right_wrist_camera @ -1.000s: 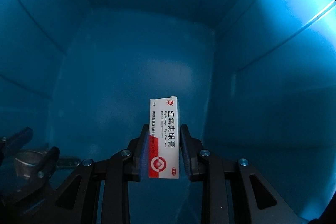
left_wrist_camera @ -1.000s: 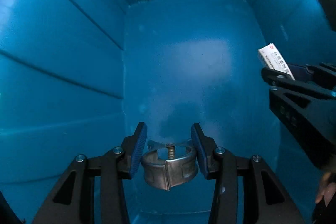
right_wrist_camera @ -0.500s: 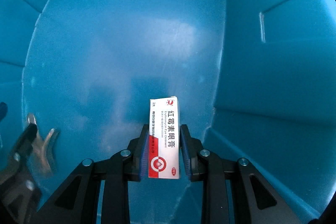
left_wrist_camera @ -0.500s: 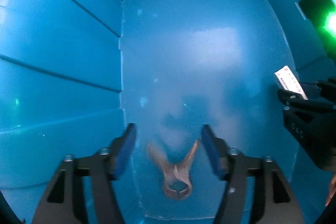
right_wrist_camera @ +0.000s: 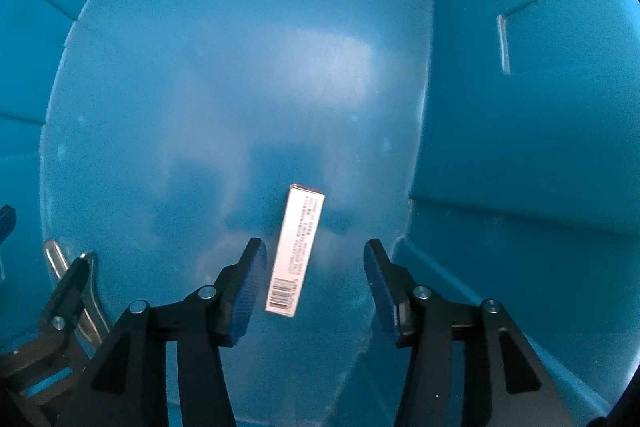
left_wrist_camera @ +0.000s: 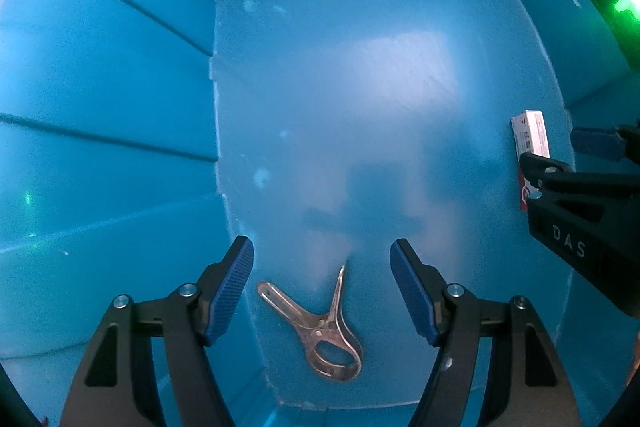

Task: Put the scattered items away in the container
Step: 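Lower into the crate and open both tools, dropping the clip and box, then withdraw both tools from the crate back toward the pile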

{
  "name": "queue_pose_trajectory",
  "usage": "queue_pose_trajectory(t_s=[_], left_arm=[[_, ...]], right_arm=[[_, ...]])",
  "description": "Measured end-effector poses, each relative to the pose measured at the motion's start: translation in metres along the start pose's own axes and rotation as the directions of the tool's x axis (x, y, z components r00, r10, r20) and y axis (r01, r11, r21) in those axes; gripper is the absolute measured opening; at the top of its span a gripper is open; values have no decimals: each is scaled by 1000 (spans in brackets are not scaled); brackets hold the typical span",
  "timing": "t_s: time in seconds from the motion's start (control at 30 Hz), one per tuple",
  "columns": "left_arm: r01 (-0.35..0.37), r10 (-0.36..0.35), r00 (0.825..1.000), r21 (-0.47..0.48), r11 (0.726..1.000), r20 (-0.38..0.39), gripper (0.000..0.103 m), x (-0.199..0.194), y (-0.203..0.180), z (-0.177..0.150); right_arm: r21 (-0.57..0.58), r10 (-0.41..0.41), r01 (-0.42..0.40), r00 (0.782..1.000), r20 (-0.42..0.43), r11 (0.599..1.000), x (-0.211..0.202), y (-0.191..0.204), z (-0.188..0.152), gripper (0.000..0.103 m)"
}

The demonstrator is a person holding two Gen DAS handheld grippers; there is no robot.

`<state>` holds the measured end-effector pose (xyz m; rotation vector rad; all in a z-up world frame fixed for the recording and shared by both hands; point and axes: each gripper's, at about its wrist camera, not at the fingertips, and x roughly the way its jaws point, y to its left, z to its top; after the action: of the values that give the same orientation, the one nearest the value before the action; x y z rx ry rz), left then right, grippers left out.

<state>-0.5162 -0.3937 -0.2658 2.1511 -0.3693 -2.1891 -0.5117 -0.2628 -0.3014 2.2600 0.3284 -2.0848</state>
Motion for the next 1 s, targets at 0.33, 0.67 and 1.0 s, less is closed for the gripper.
queue_pose_trajectory(t_s=[0.33,0.67,1.0], left_arm=[[19,-20,1000,-89,996,-14,70,-36,20,1],[81,-53,982,-148,986,183,71,-158,44,-69],[170,-101,907,-136,976,408,80,-232,49,-159]], right_arm=[[-12,-19,19,1000,-5,1000,-34,1,-10,70],[-43,-42,52,978,204,998,-165,7,-42,93],[-93,30,11,900,434,996,-257,-12,-124,102]])
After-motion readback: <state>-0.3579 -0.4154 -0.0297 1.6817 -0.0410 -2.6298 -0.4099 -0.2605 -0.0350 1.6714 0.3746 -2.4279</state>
